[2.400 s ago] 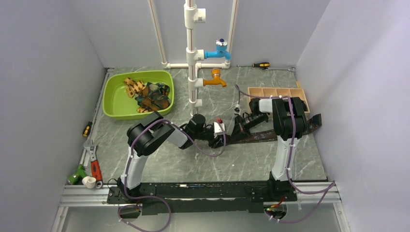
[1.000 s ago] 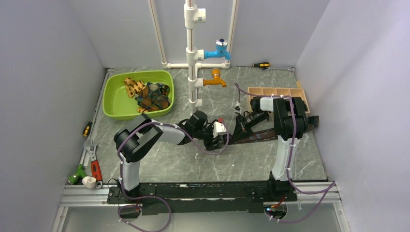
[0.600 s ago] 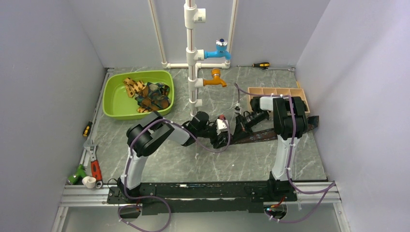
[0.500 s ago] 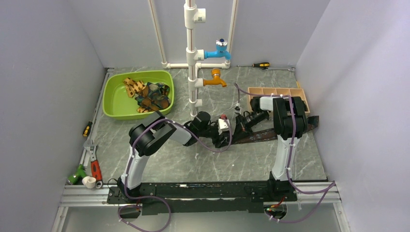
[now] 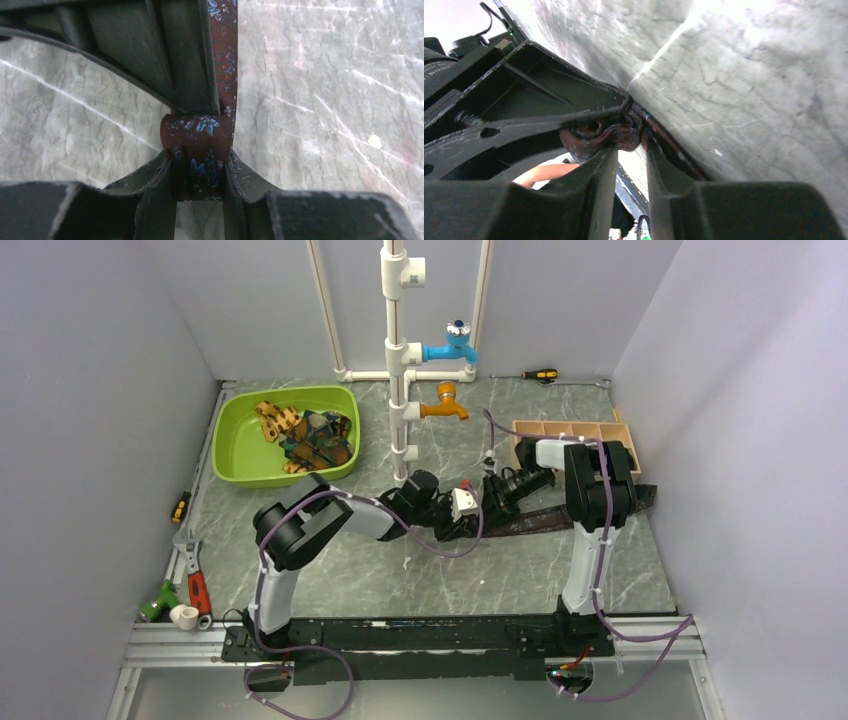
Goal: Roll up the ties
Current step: Roll the tie at the center of the board.
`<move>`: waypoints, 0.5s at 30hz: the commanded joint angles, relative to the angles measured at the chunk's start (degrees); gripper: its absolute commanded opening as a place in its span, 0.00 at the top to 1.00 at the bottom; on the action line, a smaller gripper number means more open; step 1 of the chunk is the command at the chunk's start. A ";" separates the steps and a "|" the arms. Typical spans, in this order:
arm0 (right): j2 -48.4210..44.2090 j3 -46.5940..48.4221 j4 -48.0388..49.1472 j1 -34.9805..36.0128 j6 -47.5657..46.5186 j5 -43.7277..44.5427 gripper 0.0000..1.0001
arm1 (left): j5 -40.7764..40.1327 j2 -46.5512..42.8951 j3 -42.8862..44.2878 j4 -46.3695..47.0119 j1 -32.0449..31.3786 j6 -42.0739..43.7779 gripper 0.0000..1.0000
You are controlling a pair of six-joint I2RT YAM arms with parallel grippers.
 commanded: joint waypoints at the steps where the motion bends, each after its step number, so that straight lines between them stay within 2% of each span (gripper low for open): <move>1: -4.69 1.64 1.56 -0.44 -4.09 4.55 0.65 | -8.19 -0.86 -2.95 -28.42 0.68 6.97 0.80; 4: -6.53 3.28 -1.82 -0.43 -5.40 1.80 0.59 | -10.51 -1.89 -2.28 -34.76 0.80 9.30 0.80; 9: -8.55 2.24 -1.43 0.60 -3.13 -3.54 0.48 | -11.71 -2.05 -0.72 -38.72 0.76 9.83 0.80; 12: -7.65 1.00 1.76 2.59 0.52 -5.04 0.47 | -12.02 -1.59 0.24 -39.76 0.78 9.51 0.79; 15: -6.32 0.04 5.56 4.09 3.42 -4.62 0.52 | -12.24 -0.73 1.27 -41.11 0.70 9.34 0.75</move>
